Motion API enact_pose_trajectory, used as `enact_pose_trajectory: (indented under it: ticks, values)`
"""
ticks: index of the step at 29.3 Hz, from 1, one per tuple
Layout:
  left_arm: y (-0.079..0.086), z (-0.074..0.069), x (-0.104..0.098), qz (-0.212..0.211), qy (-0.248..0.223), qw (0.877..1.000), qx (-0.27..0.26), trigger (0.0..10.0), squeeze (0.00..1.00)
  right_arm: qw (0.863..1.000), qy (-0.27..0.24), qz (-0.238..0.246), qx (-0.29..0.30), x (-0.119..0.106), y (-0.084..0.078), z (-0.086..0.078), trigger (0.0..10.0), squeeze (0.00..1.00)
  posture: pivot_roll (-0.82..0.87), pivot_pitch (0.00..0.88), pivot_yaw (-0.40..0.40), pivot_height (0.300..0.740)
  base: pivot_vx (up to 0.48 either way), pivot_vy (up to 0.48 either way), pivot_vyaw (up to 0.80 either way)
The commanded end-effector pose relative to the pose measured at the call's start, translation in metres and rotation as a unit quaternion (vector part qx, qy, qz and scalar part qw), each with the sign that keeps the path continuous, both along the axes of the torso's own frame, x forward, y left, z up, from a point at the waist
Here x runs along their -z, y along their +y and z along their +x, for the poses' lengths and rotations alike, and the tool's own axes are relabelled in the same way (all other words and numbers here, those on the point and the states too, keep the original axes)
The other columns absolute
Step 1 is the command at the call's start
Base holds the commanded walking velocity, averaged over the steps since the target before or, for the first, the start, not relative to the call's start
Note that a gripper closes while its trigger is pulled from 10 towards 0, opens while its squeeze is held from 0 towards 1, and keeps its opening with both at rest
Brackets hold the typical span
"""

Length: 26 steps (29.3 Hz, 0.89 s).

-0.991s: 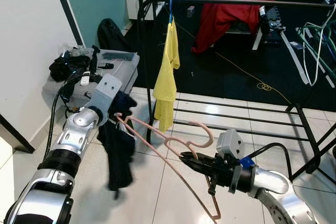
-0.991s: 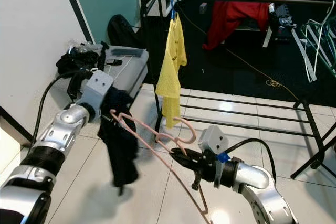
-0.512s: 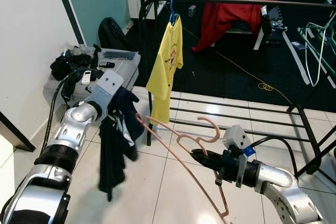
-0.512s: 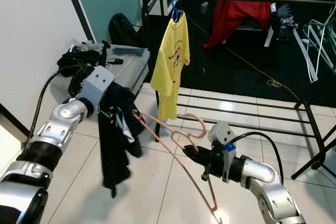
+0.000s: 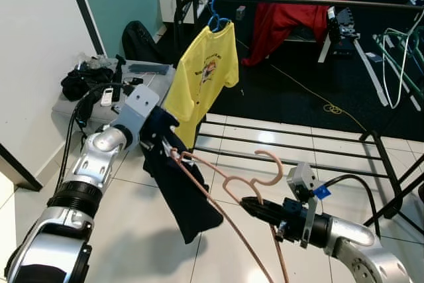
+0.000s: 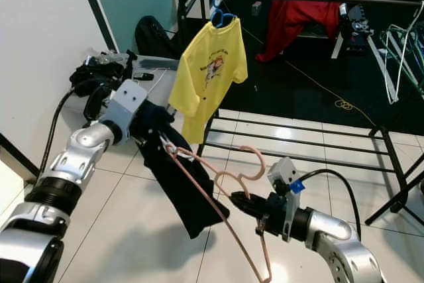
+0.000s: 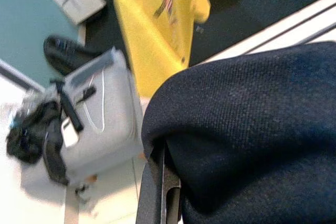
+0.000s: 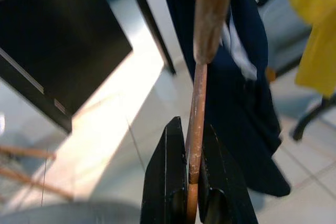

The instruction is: Hang hanger

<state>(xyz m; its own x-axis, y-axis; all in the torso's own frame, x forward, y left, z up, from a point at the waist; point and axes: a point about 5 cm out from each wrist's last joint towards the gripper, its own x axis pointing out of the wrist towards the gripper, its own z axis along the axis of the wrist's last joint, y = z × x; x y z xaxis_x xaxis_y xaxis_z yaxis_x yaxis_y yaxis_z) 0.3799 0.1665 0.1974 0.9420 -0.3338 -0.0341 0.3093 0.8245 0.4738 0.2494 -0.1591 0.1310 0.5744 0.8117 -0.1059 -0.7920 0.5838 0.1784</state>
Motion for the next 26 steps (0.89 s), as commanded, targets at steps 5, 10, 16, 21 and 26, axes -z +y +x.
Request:
enact_pose_trajectory:
  ticks: [5, 10, 16, 21, 26]
  values:
    - [-0.007, -0.005, -0.001, -0.010, 0.000, 1.000, 0.023, 10.0, 0.00, 1.000, -0.003, 0.016, 0.013, -0.008, 0.004, 0.005, 10.0, 0.00, -0.08, 0.109, 0.036, 0.740, 0.000, 0.000, 0.00]
    - [-0.015, -0.009, -0.004, -0.009, -0.001, 0.999, 0.049, 10.0, 0.00, 0.999, -0.003, 0.027, 0.025, -0.007, 0.006, 0.010, 10.0, 0.00, -0.07, 0.110, 0.037, 0.740, 0.000, 0.000, 0.00]
    - [-0.016, -0.011, -0.008, 0.000, -0.009, 0.998, 0.054, 10.0, 0.00, 0.999, 0.005, 0.033, 0.025, -0.007, 0.006, 0.013, 10.0, 0.00, -0.07, 0.109, 0.036, 0.740, 0.000, 0.000, 0.00]
    - [-0.013, -0.008, -0.017, -0.011, -0.032, 0.999, 0.036, 10.0, 0.00, 0.998, 0.033, 0.051, 0.032, -0.001, 0.005, 0.011, 10.0, 0.00, -0.07, 0.109, 0.034, 0.740, 0.000, 0.000, 0.00]
    - [-0.014, -0.009, -0.022, -0.016, -0.041, 0.998, 0.038, 10.0, 0.00, 0.996, 0.056, 0.054, 0.040, 0.008, 0.006, 0.009, 10.0, 0.00, -0.07, 0.109, 0.038, 0.740, 0.000, 0.000, 0.00]
